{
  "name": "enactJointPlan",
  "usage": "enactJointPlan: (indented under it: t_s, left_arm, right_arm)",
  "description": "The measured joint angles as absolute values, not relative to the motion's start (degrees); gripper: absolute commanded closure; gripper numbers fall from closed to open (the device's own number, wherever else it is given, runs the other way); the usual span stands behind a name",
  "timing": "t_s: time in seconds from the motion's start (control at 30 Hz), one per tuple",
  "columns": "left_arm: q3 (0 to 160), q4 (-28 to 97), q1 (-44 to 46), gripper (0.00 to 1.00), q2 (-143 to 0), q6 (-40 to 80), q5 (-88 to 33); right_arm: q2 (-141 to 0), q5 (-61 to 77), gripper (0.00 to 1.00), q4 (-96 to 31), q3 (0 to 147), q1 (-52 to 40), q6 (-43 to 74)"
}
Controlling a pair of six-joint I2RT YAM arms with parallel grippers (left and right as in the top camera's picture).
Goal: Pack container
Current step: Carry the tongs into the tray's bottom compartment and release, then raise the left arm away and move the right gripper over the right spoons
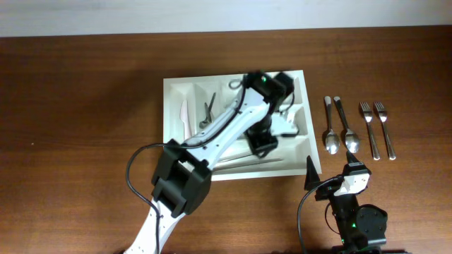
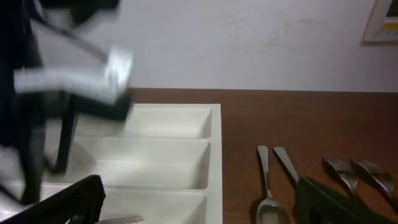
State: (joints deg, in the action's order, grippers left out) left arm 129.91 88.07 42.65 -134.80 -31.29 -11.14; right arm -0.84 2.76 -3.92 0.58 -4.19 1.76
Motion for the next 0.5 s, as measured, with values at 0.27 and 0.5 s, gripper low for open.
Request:
enactJointPlan:
  t_s: [0.27,0.5]
  left_arm:
    - [159.2,91.3,28.1,0.01,-134.7,-7.0,0.3]
    - [168.0,95.3,8.5,0.01,-134.7,2.0,3.5]
  right_arm:
    - [-0.9,2.8,0.01,-3.9,0.6,-4.2,1.7]
    - [-0.8,2.8,0.01,-3.9,0.6,-4.2,1.7]
